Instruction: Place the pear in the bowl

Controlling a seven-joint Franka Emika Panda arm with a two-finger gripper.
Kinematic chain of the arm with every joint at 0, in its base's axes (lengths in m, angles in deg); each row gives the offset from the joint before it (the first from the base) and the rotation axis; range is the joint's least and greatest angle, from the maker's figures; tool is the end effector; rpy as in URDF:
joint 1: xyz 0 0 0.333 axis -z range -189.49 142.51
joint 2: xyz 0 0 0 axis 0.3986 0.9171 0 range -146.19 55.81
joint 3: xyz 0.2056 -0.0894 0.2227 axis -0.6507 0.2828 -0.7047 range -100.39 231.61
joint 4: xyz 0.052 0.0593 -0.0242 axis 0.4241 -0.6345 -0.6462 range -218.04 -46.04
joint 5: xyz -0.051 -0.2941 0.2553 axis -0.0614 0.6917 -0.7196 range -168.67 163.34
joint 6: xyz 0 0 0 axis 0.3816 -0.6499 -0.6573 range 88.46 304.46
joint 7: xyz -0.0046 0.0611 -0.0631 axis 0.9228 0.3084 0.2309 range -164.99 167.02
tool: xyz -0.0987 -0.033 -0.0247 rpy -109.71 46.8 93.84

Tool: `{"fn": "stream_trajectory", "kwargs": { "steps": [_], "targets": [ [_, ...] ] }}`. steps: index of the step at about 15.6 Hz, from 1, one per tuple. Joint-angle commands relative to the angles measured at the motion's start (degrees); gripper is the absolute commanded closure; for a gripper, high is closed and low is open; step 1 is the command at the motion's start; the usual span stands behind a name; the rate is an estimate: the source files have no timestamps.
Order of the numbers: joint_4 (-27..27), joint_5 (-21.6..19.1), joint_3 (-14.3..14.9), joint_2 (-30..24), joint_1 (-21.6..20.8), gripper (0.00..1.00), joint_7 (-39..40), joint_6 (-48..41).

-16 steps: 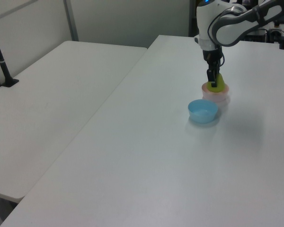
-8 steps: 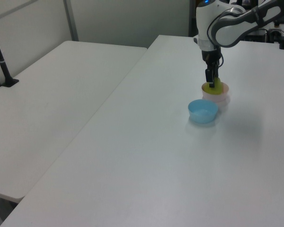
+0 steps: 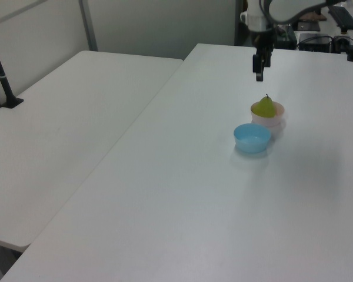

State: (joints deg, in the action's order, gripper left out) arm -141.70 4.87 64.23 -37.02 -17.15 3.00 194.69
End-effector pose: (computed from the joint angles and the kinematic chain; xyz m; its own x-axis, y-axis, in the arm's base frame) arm 0.5974 -0.0631 0.4849 0.9985 -0.0176 -0.0515 -0.0113 -0.9927 0.1198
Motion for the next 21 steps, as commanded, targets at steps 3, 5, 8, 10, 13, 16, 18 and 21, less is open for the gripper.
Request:
{"fn": "stream_trajectory", "kwargs": {
  "steps": [3,5,8,10,13,16,18,21],
  "targets": [
    [7.27,-5.24,0.5,-3.42,-2.82,0.0,-0.93,-7.31],
    [9.29,-5.34,0.42,-3.6,-3.43,0.0,-1.71,-9.33],
    [9.3,-5.25,1.56,-5.79,-6.68,0.0,-1.72,-9.78],
    [9.3,-5.16,3.92,-7.2,-9.75,0.0,-1.72,-9.79],
    [9.3,-5.25,8.93,-8.17,-15.47,0.0,-1.8,-13.38],
    [9.21,-5.34,8.77,-9.14,-15.57,0.0,-5.65,-14.27],
    [9.13,-5.34,8.41,-9.05,-15.57,0.0,-8.48,-14.27],
    [9.04,-5.34,8.41,-9.05,-15.57,0.0,-8.4,-14.36]
  ]
}}
